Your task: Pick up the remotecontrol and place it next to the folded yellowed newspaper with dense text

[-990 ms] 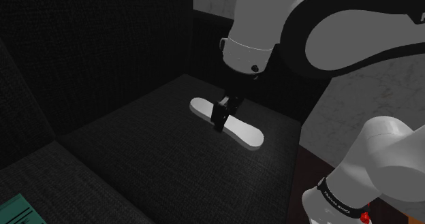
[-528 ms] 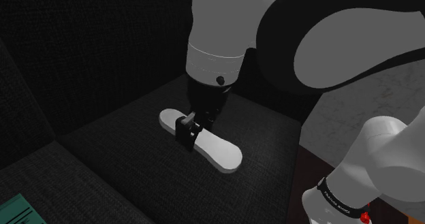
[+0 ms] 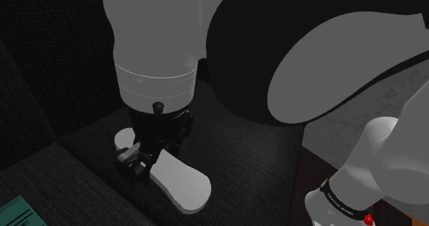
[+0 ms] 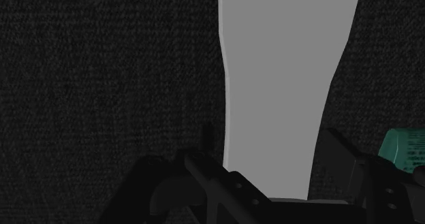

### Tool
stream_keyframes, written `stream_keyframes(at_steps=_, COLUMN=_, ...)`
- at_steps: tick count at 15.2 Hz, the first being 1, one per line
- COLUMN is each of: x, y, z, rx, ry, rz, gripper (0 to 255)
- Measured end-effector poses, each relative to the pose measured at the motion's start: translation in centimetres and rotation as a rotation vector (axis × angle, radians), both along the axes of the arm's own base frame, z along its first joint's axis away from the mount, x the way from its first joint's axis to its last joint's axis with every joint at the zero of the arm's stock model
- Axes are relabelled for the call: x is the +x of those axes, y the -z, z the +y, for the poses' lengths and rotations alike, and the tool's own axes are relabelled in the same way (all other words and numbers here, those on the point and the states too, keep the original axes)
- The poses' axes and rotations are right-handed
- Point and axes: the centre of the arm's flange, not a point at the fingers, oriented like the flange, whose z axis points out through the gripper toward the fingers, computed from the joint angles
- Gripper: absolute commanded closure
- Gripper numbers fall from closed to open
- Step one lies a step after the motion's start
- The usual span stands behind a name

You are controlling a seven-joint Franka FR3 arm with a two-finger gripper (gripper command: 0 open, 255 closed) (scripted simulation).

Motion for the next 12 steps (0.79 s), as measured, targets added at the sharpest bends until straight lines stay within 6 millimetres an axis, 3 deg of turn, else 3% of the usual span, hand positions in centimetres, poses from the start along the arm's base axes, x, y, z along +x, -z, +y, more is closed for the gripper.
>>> stream_keyframes(at_steps=7, x=-0.4, y=-0.6, z=9.1, rx=0.002, ry=0.000, rz=0.000, gripper=255)
stream_keyframes(at_steps=12, x=-0.5, y=1.6, z=10.4, rx=0.001, ry=0.002, rz=-0.001, gripper=255)
